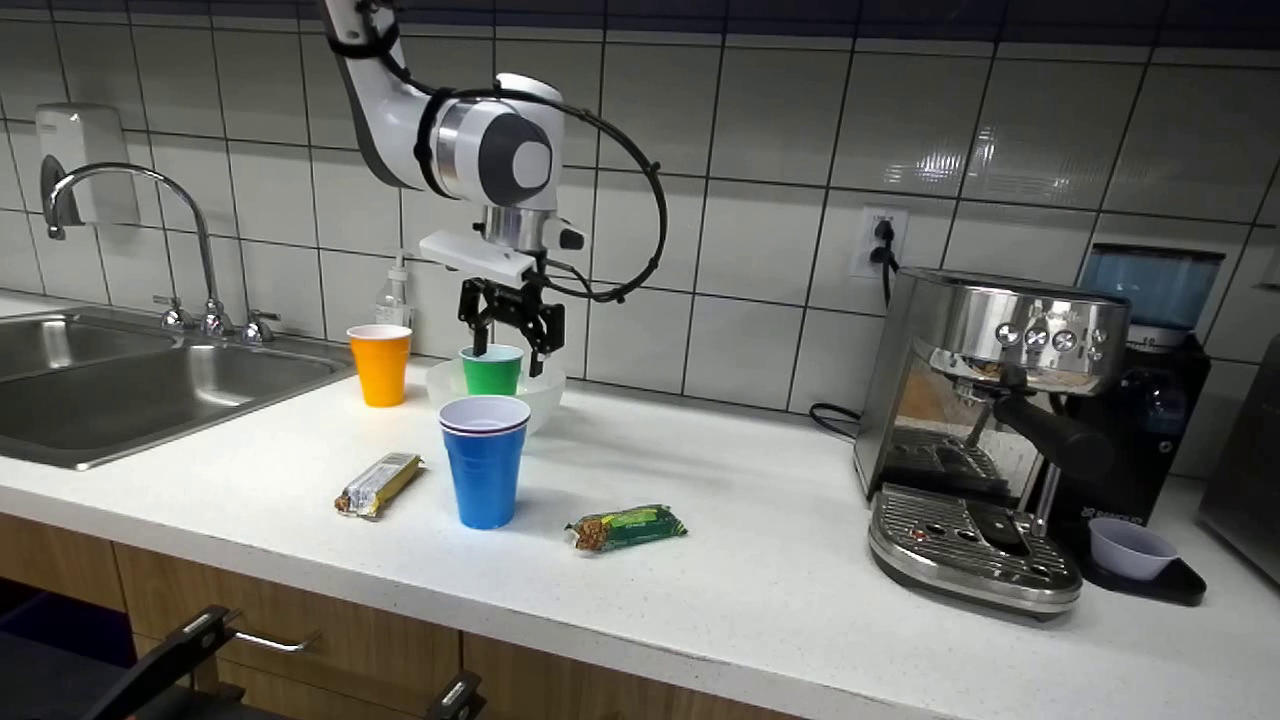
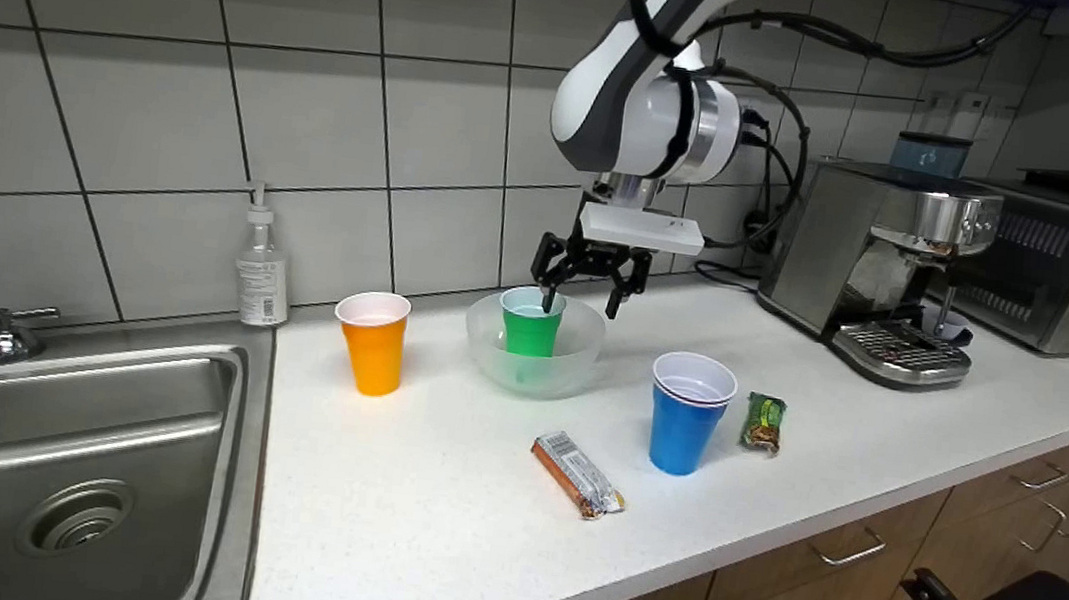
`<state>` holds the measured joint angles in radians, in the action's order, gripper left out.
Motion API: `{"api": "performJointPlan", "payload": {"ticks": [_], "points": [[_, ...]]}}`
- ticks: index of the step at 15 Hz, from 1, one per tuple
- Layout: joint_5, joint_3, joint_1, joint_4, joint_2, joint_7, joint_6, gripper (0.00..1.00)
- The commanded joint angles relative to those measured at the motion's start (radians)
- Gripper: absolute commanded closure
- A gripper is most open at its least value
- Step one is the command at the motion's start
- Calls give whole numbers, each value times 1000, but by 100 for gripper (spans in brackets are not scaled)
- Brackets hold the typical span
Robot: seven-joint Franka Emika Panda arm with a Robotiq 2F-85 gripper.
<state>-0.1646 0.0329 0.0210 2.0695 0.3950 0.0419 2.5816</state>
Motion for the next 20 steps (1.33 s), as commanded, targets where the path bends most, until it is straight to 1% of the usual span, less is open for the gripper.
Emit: {"api": "performJointPlan", "payload": {"ticks": [1,8,20], "points": [[-17,8,6,-44,28,54,12,0],[-10,-3,19,-60,26,132,11,0],[9,-20,49,-77,59,212,29,0]]}}
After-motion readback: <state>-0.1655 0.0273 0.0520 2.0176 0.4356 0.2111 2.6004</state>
